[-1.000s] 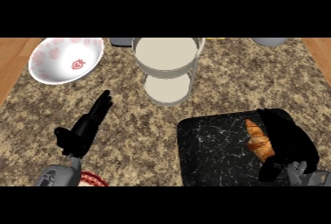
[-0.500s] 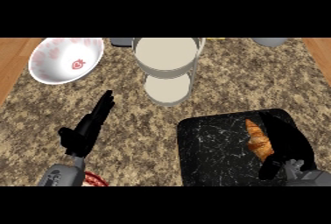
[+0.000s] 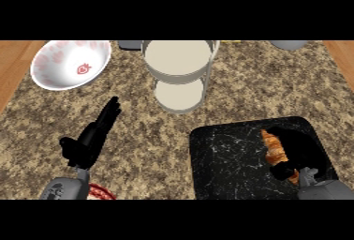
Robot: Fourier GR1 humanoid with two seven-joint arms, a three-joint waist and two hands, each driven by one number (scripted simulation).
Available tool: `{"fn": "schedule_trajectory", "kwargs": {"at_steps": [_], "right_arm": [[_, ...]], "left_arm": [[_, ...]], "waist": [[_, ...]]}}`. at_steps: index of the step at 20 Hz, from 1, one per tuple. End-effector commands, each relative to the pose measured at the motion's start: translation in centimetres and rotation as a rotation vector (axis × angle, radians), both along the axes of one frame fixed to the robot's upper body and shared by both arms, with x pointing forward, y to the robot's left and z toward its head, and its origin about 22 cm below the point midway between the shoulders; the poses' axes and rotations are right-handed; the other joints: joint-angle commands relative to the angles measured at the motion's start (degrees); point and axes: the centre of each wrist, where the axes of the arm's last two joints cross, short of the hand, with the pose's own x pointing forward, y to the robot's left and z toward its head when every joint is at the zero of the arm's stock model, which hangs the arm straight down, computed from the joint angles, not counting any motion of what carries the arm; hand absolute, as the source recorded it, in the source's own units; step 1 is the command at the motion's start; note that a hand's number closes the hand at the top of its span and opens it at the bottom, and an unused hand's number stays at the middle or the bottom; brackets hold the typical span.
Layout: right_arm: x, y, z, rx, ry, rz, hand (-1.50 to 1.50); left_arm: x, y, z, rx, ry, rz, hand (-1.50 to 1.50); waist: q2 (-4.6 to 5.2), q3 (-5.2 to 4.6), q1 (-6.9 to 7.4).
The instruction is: Pick the croissant from the tray and place it in the tiered basket
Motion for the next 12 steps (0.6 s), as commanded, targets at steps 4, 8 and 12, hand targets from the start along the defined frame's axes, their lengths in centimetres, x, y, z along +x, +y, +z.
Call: {"fn": "schedule_trajectory", "kwargs": {"at_steps": [4, 8, 12], "right_arm": [[-0.2, 0.3, -0.5, 0.057, -0.117, 0.088, 1.50], [0.1, 1.7, 0.4, 0.046, -0.137, 0.093, 1.50], [-0.1, 1.7, -0.8, 0.042, -0.175, 0.086, 1.50]], "left_arm": [[0.2, 0.8, -1.9, -0.026, 0.003, -0.012, 0.00], [0.0, 0.7, 0.2, 0.000, -0.003, -0.012, 0.00], [1.1, 0.3, 0.5, 0.002, -0.010, 0.009, 0.00]], "waist": [[0.02, -0.03, -0.13], [-0.03, -0.02, 0.00], [-0.02, -0.02, -0.07]]}}
